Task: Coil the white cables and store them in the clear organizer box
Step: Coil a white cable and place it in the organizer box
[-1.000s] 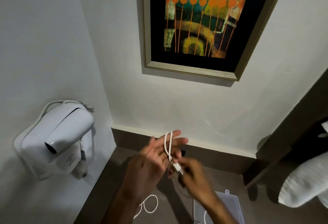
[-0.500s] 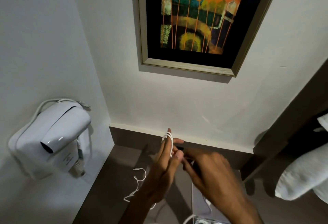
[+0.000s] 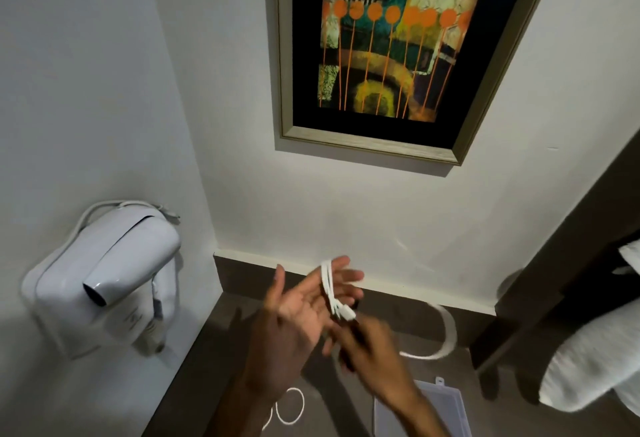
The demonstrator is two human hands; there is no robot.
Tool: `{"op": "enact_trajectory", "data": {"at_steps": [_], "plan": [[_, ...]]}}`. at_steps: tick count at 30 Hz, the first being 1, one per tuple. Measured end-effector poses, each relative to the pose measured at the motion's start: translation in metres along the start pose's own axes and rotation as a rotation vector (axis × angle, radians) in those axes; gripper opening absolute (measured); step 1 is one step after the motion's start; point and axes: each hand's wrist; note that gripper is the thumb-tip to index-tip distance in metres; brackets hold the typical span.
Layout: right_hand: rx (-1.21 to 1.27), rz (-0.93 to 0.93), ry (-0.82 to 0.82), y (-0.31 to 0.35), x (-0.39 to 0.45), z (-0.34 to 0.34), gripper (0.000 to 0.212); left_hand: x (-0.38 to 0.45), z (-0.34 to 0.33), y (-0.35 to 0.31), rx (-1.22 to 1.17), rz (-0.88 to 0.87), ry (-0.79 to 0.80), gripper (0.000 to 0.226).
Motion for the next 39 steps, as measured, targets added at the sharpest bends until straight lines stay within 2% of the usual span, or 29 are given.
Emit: {"op": "enact_trajectory", "data": {"at_steps": [2,4,5,6,8,11,12,13,15,16,17,20,22,24,27,29,30,31,33,34,35,36,37,38,39], "plan": [[-0.16,-0.066,0.075,0.0,-0.02,-0.019,0.016,-0.002,-0.001,-0.012,-0.059,-0.082,-0.081,0.089],[-0.259,-0.094,0.051,0.007,-0.033,-0.024,0.013,0.008,-0.009,-0.025,0.113,-0.103,-0.232,0.093],[-0.31,-0.088,0.0,0.012,-0.036,-0.021,0.015,0.011,-0.008,-0.029,0.272,-0.115,-0.238,0.087],[-0.375,-0.068,-0.064,0.019,-0.037,-0.013,0.017,0.006,-0.004,-0.026,0.413,-0.149,-0.12,0.068],[-0.484,0.034,-0.214,0.035,-0.033,0.009,0.017,-0.004,0.0,-0.016,0.539,-0.119,-0.017,0.048],[-0.601,0.264,-0.366,0.053,-0.016,0.046,0.008,0.001,0.002,0.001,0.725,0.046,-0.163,0.043],[-0.627,0.312,-0.38,0.054,-0.008,0.055,0.005,-0.002,-0.001,0.005,0.714,0.057,-0.134,0.042],[-0.63,0.337,-0.382,0.053,0.002,0.064,0.003,-0.005,-0.006,0.007,0.661,0.05,-0.072,0.051],[-0.561,0.323,-0.377,0.046,0.022,0.076,0.012,-0.008,-0.014,0.003,0.55,0.063,0.101,0.129],[-0.473,0.303,-0.374,0.04,0.03,0.079,0.015,-0.006,-0.016,0.0,0.439,0.079,0.145,0.152],[-0.358,0.274,-0.366,0.034,0.037,0.079,0.017,-0.006,-0.014,-0.001,0.347,0.073,0.187,0.151],[-0.073,0.177,-0.265,0.019,0.036,0.056,0.021,-0.002,-0.007,0.008,0.206,0.05,0.088,0.114],[-0.084,0.125,-0.198,0.008,0.021,0.029,0.033,-0.006,-0.006,0.003,0.096,0.014,0.048,0.106],[-0.172,0.024,-0.126,0.0,0.004,0.001,0.032,-0.004,-0.01,-0.006,0.072,-0.041,-0.019,0.099],[-0.296,-0.051,-0.078,0.002,-0.024,-0.019,0.028,0.012,-0.024,-0.026,0.309,-0.07,-0.239,0.091],[-0.304,-0.029,-0.135,0.013,-0.034,-0.015,0.022,0.004,-0.016,-0.026,0.499,-0.136,-0.08,0.052],[-0.317,0.01,-0.18,0.021,-0.036,-0.008,0.02,-0.002,-0.017,-0.024,0.564,-0.105,-0.034,0.045],[-0.344,0.052,-0.22,0.03,-0.035,0.0,0.018,-0.004,-0.017,-0.024,0.55,-0.057,-0.049,0.043],[-0.439,0.127,-0.279,0.046,-0.029,0.021,0.01,-0.008,-0.01,-0.016,0.558,-0.012,-0.199,0.043],[-0.501,0.177,-0.309,0.053,-0.024,0.033,0.01,-0.013,-0.014,-0.008,0.585,-0.01,-0.166,0.045],[-0.567,0.232,-0.336,0.057,-0.018,0.045,0.009,-0.016,-0.02,-0.005,0.589,-0.021,-0.096,0.057],[-0.625,0.283,-0.361,0.06,-0.012,0.058,0.009,-0.018,-0.024,-0.003,0.609,-0.028,-0.021,0.097],[-0.666,0.323,-0.379,0.062,-0.005,0.069,0.009,-0.016,-0.028,-0.004,0.552,0.028,0.001,0.146],[-0.684,0.351,-0.395,0.062,0.003,0.081,0.008,-0.015,-0.03,-0.005,0.451,0.069,0.037,0.174],[-0.67,0.367,-0.404,0.061,0.011,0.091,0.006,-0.015,-0.028,-0.005,0.408,0.073,0.107,0.179]]}}
Point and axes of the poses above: each hand's wrist, its own x-axis towards the middle knuckle, its own z-axis out of the back of the hand, y = z × x, and after that the axes turned 3 degrees about -z, right-handed
